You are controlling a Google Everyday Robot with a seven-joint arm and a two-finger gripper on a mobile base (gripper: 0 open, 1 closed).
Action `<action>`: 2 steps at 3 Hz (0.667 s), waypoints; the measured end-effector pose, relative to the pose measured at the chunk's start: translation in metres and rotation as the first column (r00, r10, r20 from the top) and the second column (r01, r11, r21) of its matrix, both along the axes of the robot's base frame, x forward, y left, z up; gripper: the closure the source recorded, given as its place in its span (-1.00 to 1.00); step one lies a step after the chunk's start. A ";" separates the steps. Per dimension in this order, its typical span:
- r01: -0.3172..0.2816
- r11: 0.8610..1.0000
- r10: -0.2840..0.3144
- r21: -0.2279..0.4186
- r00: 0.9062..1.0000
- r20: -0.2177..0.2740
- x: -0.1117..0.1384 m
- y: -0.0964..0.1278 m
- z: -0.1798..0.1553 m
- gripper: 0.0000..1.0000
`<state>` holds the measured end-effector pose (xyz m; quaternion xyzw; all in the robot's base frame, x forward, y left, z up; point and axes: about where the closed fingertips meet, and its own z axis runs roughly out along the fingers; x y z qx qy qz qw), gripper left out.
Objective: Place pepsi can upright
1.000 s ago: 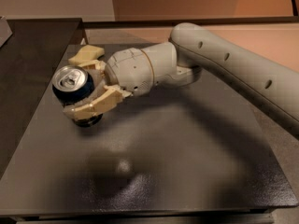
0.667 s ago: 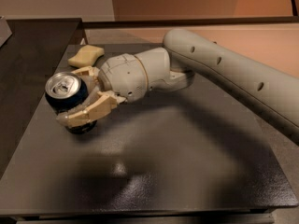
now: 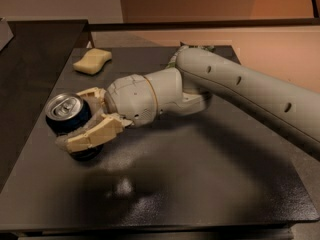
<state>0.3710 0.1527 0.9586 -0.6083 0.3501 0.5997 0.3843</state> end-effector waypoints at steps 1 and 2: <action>0.075 0.996 -0.079 -0.053 0.994 -0.074 -0.006 -0.004 -0.012 1.00; 0.123 0.988 -0.134 -0.089 0.983 -0.127 -0.010 -0.006 -0.024 1.00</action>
Offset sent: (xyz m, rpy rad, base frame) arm -0.0124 -0.0126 -0.0425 -0.1183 0.2133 -0.2039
